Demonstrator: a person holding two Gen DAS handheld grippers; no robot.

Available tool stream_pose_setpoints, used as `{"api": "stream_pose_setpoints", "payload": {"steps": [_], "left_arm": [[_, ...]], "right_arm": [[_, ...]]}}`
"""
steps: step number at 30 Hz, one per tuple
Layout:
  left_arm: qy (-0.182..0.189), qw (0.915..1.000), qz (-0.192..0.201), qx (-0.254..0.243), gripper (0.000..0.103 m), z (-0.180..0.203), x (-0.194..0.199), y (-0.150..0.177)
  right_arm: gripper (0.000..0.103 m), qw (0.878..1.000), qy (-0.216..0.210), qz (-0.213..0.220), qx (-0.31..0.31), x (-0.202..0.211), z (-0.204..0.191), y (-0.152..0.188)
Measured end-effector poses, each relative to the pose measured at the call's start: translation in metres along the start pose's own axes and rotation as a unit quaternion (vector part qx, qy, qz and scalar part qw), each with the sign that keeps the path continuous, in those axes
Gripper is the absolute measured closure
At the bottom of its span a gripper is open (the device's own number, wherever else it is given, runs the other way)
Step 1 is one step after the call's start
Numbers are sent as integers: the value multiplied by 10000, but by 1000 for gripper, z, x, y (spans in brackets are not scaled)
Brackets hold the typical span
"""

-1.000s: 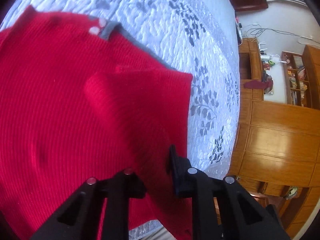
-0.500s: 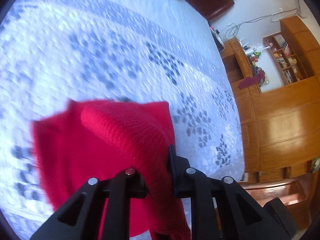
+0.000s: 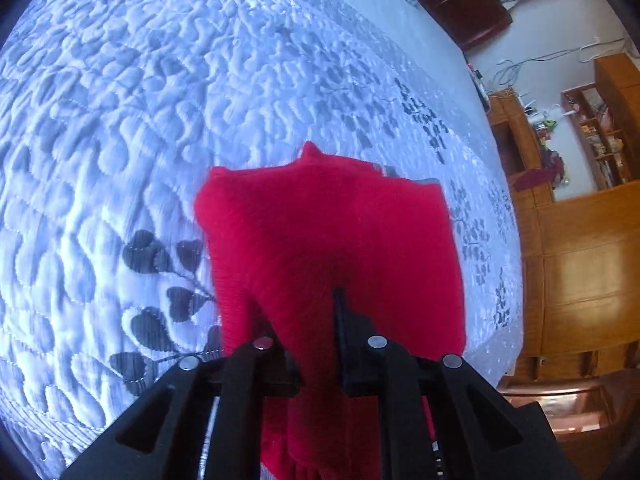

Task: Fold small clothes

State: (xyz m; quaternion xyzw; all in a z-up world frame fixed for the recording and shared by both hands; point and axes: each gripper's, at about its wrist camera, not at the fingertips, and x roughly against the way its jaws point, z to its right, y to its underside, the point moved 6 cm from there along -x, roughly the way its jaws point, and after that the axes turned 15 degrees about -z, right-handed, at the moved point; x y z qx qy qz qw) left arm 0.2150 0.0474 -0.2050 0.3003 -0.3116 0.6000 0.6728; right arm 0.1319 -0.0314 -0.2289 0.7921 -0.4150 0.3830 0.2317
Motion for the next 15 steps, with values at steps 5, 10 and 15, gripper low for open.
{"api": "stream_pose_setpoints", "payload": {"steps": [5,10,15], "left_arm": [[6,9998,57,-215,56,20,2,-7],[-149,9998,129,4,50,21,-3,-30],[-109,9995,79,282,52,11,-13,-54]], "right_arm": [[57,9989,-19,473,-22,46,10,18],[55,9949,66,952,-321,90,41,31],[55,9912,21,1138,-683,100,67,38]]}}
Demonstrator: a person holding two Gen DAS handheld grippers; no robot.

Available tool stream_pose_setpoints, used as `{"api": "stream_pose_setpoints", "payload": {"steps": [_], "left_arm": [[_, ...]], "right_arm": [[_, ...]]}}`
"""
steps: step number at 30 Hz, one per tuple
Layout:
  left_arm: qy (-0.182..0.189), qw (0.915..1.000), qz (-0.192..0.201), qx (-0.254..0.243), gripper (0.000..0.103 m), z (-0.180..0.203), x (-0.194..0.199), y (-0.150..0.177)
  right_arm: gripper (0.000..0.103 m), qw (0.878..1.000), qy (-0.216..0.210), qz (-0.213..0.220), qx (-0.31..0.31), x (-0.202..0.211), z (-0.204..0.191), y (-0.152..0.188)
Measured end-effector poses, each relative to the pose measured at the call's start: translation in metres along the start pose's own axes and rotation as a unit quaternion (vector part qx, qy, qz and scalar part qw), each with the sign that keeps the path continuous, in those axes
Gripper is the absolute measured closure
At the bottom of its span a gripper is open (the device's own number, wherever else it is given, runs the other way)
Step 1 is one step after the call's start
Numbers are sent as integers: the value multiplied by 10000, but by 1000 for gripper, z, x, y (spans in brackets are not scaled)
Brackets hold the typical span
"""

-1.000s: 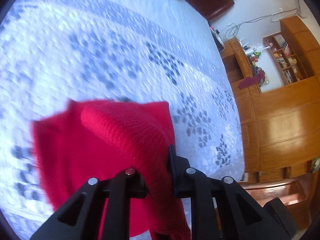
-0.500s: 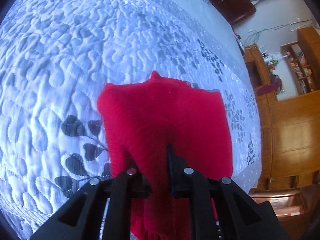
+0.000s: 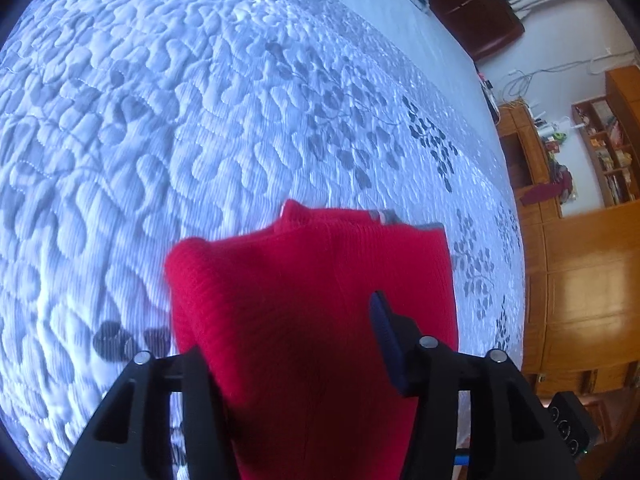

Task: Fold small clothes

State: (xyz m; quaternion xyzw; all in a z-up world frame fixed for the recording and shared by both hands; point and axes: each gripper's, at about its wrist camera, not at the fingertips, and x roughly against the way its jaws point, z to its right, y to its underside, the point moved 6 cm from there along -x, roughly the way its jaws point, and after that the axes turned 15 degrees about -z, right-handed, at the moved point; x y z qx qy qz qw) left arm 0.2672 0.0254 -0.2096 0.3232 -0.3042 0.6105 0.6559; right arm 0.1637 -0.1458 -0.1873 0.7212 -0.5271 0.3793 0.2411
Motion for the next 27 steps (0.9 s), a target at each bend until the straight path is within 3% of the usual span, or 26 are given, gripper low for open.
{"api": "stream_pose_setpoints", "payload": {"steps": [1,2,3,7,9,12,15,17,19,24,27], "left_arm": [[-36,10000,29,6,64,0,-1,-2],[-170,9998,98,-45,84,1,-1,-3],[-248,9995,150,-135,93,2,0,-3],[-485,9956,643,-474,95,6,25,6],[-751,9951,578,-265,95,-12,22,5],[-662,9973,332,-6,95,-30,8,5],[-719,9969,290,-119,88,-21,10,9],[-668,9976,183,-81,52,-15,15,17],[-630,9978,174,-128,38,-10,23,33],[-730,9969,-175,-223,37,-9,18,105],[-600,9975,-345,-114,37,-14,7,149]], "right_arm": [[55,10000,0,16,-60,0,5,0],[55,10000,3,24,-81,1,8,0],[55,9999,-5,30,-98,1,11,1],[55,9999,61,39,-109,2,15,3],[55,9999,85,18,-125,2,19,3],[57,9997,193,21,-140,3,16,-1],[56,9994,309,14,-144,6,14,-1],[54,9991,376,-1,-209,9,12,2],[52,9985,470,-25,-275,14,14,9],[49,9965,571,-217,-569,10,19,33],[49,9958,448,-277,-754,0,24,38]]}}
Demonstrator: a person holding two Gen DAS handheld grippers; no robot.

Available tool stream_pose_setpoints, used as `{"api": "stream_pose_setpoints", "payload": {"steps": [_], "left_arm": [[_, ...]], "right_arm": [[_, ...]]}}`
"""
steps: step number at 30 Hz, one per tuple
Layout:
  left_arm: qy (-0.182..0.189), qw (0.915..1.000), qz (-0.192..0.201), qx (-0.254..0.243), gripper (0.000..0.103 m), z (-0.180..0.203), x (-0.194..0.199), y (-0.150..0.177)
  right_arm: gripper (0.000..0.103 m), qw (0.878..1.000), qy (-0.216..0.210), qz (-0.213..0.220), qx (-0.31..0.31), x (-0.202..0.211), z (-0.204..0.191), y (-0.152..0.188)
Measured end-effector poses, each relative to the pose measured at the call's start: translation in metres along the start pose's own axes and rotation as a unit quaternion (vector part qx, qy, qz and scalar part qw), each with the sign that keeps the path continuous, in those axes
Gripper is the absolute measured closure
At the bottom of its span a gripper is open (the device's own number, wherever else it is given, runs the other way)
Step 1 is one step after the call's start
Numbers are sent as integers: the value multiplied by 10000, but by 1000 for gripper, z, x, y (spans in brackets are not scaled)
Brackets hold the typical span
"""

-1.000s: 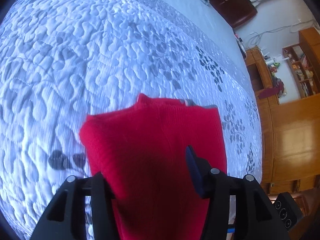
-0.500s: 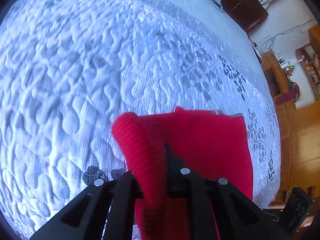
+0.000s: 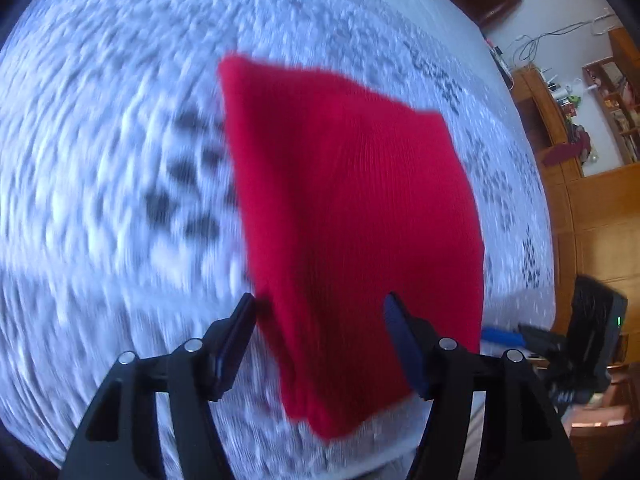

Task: Fold small clothes

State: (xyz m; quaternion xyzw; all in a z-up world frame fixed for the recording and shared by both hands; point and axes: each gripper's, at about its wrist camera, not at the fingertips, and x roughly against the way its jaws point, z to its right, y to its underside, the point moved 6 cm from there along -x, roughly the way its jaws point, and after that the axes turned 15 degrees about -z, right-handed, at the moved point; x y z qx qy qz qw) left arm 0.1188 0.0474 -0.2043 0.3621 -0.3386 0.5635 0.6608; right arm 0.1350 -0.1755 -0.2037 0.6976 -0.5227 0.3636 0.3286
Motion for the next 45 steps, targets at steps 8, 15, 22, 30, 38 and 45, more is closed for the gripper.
{"api": "stream_pose_setpoints", "payload": {"steps": [8,15,22,30,38,45], "left_arm": [[74,9997,-219,-74,72,12,-23,41],[-776,9957,-330,-387,78,19,-23,42],[-547,9976,-368,-233,68,9,-29,41],[-629,9975,288,-171,40,-15,36,-23],[-374,9992,-66,110,35,-21,16,-86],[-197,9998,-8,94,23,-22,4,-86]], "right_arm": [[84,9968,-367,-324,-631,-27,23,-3],[89,9983,-143,-323,-466,-11,19,13],[82,9975,114,-586,-373,-37,24,12],[62,9996,-28,62,-290,32,33,-49],[48,9986,229,-89,-474,23,56,-125],[43,9991,116,-52,-413,10,54,-147]]}}
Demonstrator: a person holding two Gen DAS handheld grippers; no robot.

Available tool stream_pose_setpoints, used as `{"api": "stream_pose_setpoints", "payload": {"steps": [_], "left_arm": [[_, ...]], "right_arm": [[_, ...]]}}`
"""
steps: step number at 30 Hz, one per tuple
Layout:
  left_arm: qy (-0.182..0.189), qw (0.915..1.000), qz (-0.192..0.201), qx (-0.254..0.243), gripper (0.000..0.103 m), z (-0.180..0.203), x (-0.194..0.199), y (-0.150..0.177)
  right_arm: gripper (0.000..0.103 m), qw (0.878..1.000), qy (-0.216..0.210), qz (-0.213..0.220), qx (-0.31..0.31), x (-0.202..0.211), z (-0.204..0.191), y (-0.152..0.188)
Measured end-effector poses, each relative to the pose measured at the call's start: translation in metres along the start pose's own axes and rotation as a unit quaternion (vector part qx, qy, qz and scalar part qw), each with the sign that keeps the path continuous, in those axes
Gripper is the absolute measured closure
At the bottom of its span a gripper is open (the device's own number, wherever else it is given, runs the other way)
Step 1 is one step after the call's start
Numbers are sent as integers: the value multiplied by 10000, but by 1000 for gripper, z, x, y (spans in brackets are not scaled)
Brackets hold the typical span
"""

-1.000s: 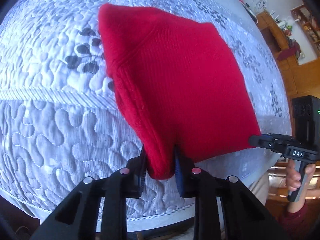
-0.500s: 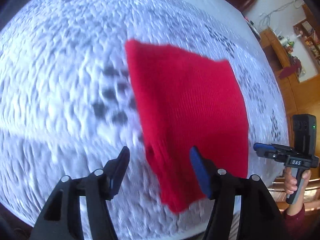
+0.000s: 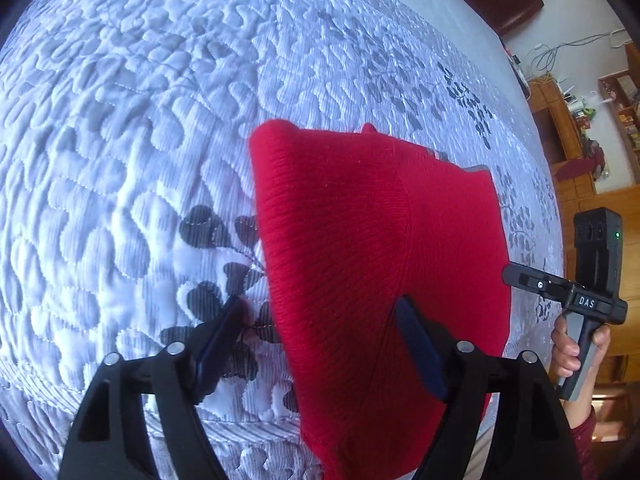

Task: Fold small clothes

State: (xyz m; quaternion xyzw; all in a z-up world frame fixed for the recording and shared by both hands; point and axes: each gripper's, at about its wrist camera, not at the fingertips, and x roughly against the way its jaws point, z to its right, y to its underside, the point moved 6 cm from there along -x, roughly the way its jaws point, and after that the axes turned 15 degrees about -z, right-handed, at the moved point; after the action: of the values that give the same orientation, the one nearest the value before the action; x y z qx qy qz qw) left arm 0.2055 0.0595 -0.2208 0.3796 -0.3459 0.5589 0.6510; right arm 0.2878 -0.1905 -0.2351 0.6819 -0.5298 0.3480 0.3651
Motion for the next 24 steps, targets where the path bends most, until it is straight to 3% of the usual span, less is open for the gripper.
{"api": "stream_pose_setpoints", "payload": {"steps": [3,5,6,7,9,14,20,22,24], "left_arm": [[-69,9999,80,-132,23,10,-1,-10],[-52,9998,150,-87,27,12,-2,-18],[-43,9997,212,-80,32,13,-2,-23],[-40,9997,216,-91,42,14,-4,-26],[-57,9998,171,-38,43,14,-11,-32],[-121,9998,146,-89,42,15,-16,-35],[-692,9969,285,-226,37,28,-4,-16],[-810,9958,300,-318,35,32,-1,-4],[-891,9946,346,-401,35,36,2,9]], "right_arm": [[43,9997,-91,174,-109,4,-1,-23],[56,9994,-151,264,-177,9,2,-35],[72,9994,-101,263,-191,9,3,-40],[81,9994,59,236,-237,8,7,-48],[82,9979,510,168,-371,-1,18,-60],[82,9975,509,100,-471,-13,28,-64],[63,9981,497,308,-207,9,21,-39],[53,9985,428,325,-115,14,18,-23],[53,9990,320,297,-13,17,13,-7]]}}
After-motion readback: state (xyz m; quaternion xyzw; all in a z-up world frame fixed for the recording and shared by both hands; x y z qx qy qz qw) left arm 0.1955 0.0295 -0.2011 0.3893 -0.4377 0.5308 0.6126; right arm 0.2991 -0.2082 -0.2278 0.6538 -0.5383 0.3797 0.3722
